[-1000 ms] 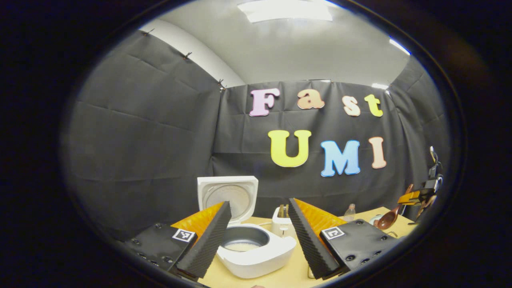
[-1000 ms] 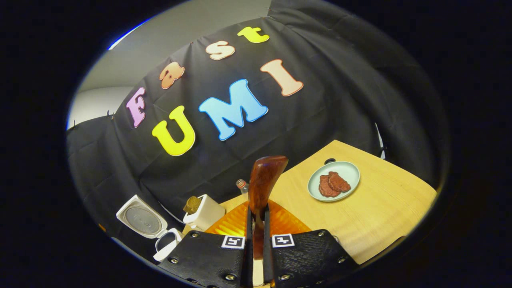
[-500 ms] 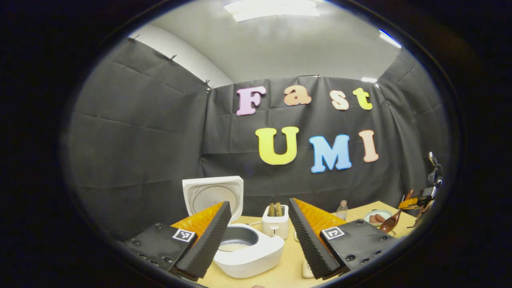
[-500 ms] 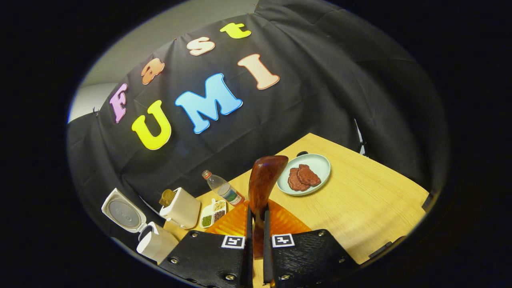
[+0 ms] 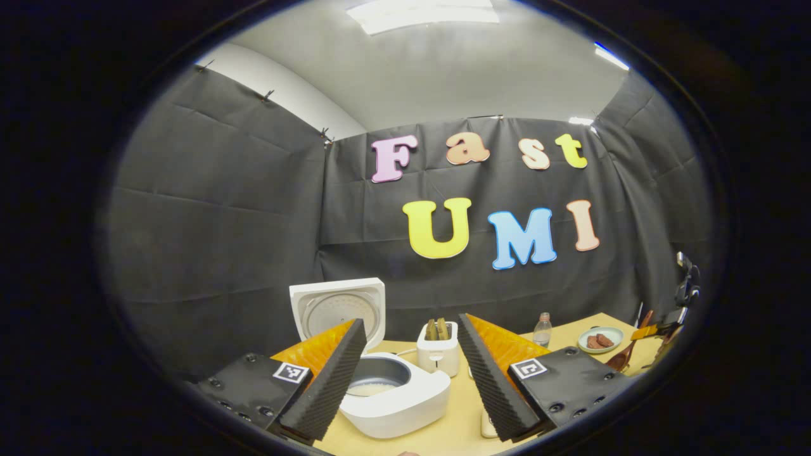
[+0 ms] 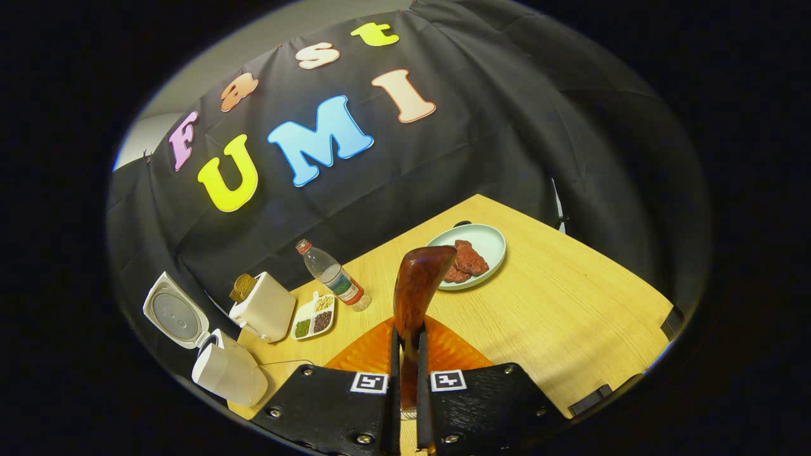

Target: Close the left gripper, press the button to open the rice cooker; take a wooden spoon from the chopstick holder with the right hand, scoop a spoonful of rice and pour it into the rice cooker, then put the wooden spoon back into the chopstick holder.

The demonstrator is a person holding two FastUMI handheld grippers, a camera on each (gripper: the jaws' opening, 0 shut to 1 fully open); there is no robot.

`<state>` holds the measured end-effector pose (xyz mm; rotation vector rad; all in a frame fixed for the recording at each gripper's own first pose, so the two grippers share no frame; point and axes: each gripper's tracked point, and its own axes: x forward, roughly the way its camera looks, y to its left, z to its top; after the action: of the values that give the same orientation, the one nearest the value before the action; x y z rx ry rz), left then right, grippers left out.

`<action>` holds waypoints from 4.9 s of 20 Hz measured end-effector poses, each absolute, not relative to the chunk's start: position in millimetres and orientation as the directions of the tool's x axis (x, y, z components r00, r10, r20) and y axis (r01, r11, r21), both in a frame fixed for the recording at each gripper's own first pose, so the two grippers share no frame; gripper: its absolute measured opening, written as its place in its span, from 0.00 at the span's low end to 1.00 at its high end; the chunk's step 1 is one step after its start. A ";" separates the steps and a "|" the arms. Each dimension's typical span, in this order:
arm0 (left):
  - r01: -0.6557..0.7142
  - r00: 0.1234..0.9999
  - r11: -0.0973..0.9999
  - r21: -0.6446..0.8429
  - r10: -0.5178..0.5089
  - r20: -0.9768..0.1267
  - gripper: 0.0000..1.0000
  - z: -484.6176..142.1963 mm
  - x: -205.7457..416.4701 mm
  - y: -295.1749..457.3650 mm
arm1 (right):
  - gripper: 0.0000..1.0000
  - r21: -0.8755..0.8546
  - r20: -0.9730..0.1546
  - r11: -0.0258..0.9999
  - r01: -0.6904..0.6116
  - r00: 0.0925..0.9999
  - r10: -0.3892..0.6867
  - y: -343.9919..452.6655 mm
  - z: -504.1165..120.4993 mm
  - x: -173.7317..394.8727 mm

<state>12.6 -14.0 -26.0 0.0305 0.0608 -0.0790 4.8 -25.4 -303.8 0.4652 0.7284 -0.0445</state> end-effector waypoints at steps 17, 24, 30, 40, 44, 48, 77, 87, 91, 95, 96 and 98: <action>0.069 0.995 0.998 0.001 -0.069 -0.071 0.95 -33.9 21.1 -4.6 | 0.98 0.151 -0.451 0.987 0.053 0.892 0.021 -37.7 -207.1 12.6; 0.055 0.994 0.998 0.001 -0.055 -0.097 0.99 -45.1 59.1 13.4 | 0.98 0.045 -0.332 0.999 -0.021 0.943 0.035 -10.5 -132.3 9.7; 0.036 0.995 0.999 -0.002 -0.036 -0.094 0.95 -41.6 125.1 40.8 | 0.98 -0.020 -0.271 0.999 -0.041 0.962 0.034 8.9 -102.2 -1.4; -0.038 0.999 0.999 0.016 0.038 -0.022 0.99 -11.2 249.8 96.5 | 0.98 -0.025 -0.269 0.997 0.070 0.960 -0.074 1.2 -103.4 -30.6; -0.081 0.996 0.996 -0.033 0.079 -0.045 0.99 -23.8 297.4 116.4 | 0.98 -0.027 -0.290 0.994 0.110 0.950 -0.113 -1.9 -111.7 -42.6; -0.124 0.989 0.992 -0.040 0.120 -0.085 0.95 -39.4 344.7 142.0 | 0.98 -0.053 -0.304 0.989 0.140 0.941 -0.150 -8.1 -117.0 -52.6; -0.175 0.929 0.984 -0.025 0.156 -0.336 0.97 -111.1 303.2 100.0 | 0.98 -0.087 -0.325 0.996 0.020 0.945 -0.047 -48.0 -111.2 -61.2; -0.159 0.909 0.987 -0.034 0.133 -0.396 0.94 -154.2 236.9 56.4 | 0.98 -0.076 -0.334 0.996 -0.041 0.942 0.013 -62.4 -112.5 -65.7; -0.162 0.890 0.986 -0.040 0.128 -0.437 0.94 -177.2 216.4 46.2 | 0.98 -0.070 -0.341 0.996 -0.054 0.940 0.027 -69.7 -115.9 -69.4; -0.169 0.867 0.984 -0.051 0.124 -0.482 0.96 -203.9 199.2 35.4 | 0.98 -0.068 -0.355 0.996 -0.059 0.934 0.031 -78.1 -122.0 -74.3; -0.171 0.860 0.984 -0.048 0.125 -0.494 0.97 -211.4 195.0 32.8 | 0.98 -0.066 -0.356 0.996 -0.059 0.934 0.031 -79.7 -122.3 -74.8; -0.164 0.853 0.986 -0.022 0.131 -0.505 0.94 -222.0 188.4 27.3 | 0.98 -0.064 -0.359 0.996 -0.057 0.933 0.031 -84.9 -122.6 -75.2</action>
<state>188.4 27.3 -222.0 -0.0650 0.5270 0.1555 -75.2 -84.9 -122.6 -0.0734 0.3656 0.0451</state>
